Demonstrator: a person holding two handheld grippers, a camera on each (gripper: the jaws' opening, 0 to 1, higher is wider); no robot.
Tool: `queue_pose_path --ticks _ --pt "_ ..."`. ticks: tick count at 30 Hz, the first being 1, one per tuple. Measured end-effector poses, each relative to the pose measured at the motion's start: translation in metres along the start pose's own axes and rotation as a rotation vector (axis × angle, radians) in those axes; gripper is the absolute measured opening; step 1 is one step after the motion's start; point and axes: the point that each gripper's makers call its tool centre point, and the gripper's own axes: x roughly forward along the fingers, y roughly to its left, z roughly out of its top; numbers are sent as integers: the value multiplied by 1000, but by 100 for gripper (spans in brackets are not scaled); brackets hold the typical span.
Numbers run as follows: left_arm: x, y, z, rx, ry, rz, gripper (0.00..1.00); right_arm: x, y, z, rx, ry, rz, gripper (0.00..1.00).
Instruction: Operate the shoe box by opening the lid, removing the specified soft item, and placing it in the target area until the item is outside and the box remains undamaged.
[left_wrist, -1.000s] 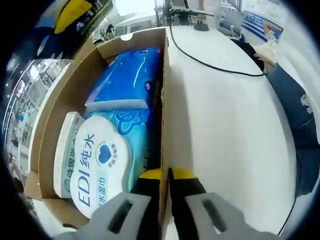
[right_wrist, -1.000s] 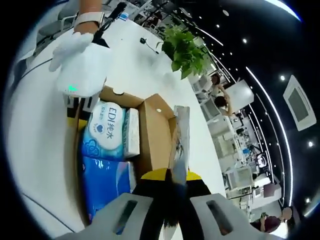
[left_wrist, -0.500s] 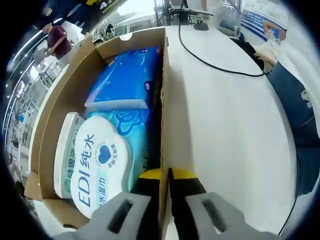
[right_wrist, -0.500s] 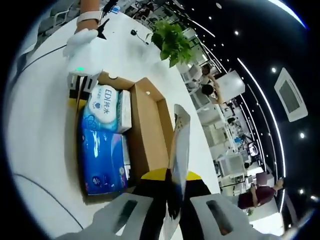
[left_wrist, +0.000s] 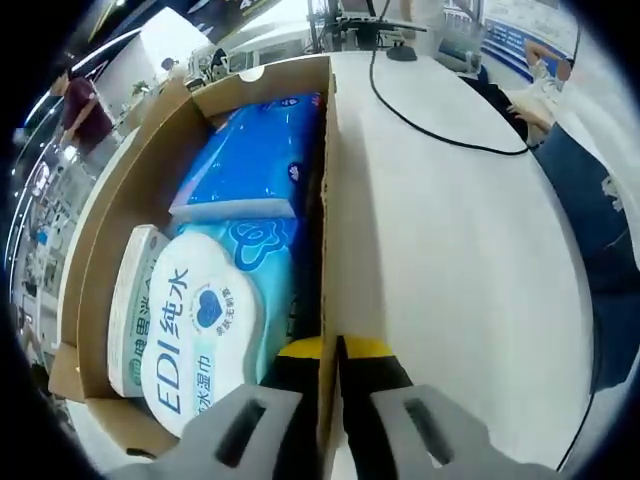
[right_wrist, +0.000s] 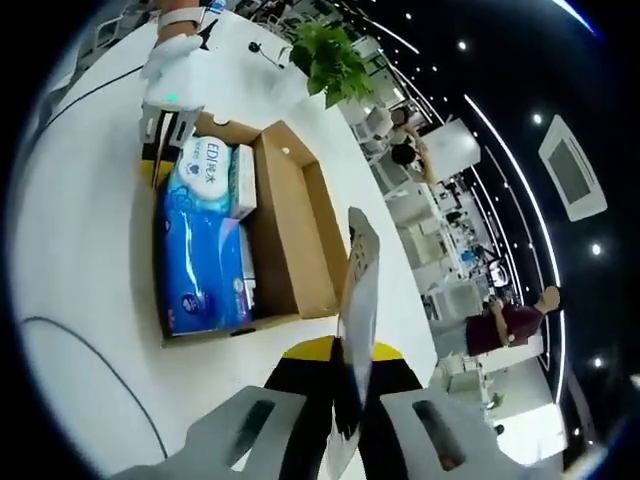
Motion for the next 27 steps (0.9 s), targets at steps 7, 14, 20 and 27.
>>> queue_pose_path --ticks 7,14,20,27 --pt "1 0 -1 -5 -4 -1 1 -6 3 -22 26 42 -8 1" --pt "0 0 0 -5 -4 -2 1 -8 9 -47 64 103 -3 1" --pt "0 1 0 -4 -4 -2 1 -4 18 -63 75 138 22 1" --pt "-1 1 0 -4 -5 -2 1 5 31 -81 88 176 55 1"
